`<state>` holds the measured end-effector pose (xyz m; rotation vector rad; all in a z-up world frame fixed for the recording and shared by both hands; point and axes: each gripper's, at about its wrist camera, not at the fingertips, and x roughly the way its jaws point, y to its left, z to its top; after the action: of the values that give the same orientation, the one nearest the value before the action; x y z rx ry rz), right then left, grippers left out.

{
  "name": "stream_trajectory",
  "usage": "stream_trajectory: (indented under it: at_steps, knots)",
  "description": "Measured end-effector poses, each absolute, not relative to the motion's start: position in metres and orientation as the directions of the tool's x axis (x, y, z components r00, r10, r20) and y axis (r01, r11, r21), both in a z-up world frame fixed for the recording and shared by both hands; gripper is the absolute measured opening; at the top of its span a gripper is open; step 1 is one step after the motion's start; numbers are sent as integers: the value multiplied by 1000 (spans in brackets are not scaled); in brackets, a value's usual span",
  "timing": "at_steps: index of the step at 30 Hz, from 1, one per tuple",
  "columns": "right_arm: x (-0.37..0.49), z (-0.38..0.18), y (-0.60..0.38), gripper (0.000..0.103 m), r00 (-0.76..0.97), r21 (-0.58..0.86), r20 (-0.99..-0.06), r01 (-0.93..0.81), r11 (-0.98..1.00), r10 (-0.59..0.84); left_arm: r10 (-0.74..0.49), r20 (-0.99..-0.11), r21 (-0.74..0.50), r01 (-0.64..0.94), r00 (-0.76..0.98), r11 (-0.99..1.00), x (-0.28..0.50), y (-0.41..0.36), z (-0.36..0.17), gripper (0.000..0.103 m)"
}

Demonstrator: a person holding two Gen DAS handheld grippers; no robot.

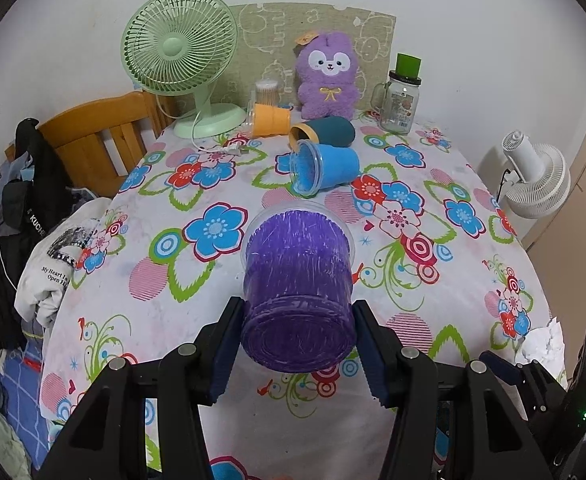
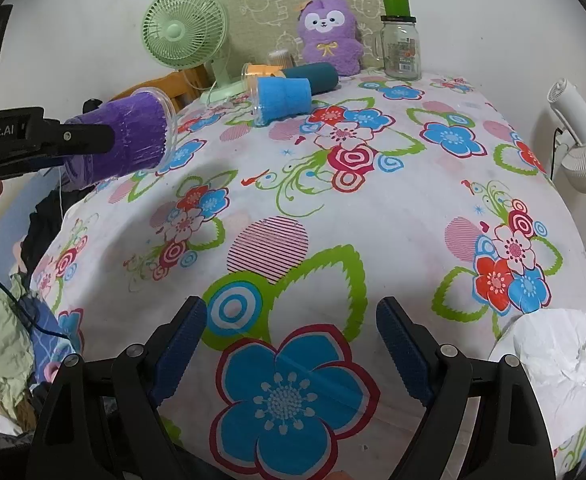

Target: Flip cup upside down

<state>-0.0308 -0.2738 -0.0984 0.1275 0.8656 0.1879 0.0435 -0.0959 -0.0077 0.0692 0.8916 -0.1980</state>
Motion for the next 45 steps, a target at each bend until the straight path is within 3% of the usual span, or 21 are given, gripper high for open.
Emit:
stream_trajectory:
  at_steps: [18, 25, 45]
  knots:
    - [-35, -100, -278, 88, 631, 181, -748, -104, 978, 206, -148, -785, -21, 213, 601, 977, 47, -105, -11, 57]
    - [-35, -98, -278, 88, 630, 178, -749, -107, 978, 205, -159, -777, -34, 212, 610, 977, 44, -103, -8, 72]
    - [-33, -78, -252, 88, 647, 108, -741, -144, 984, 176, -172, -752, -82, 169, 637, 982, 32, -76, 3, 80]
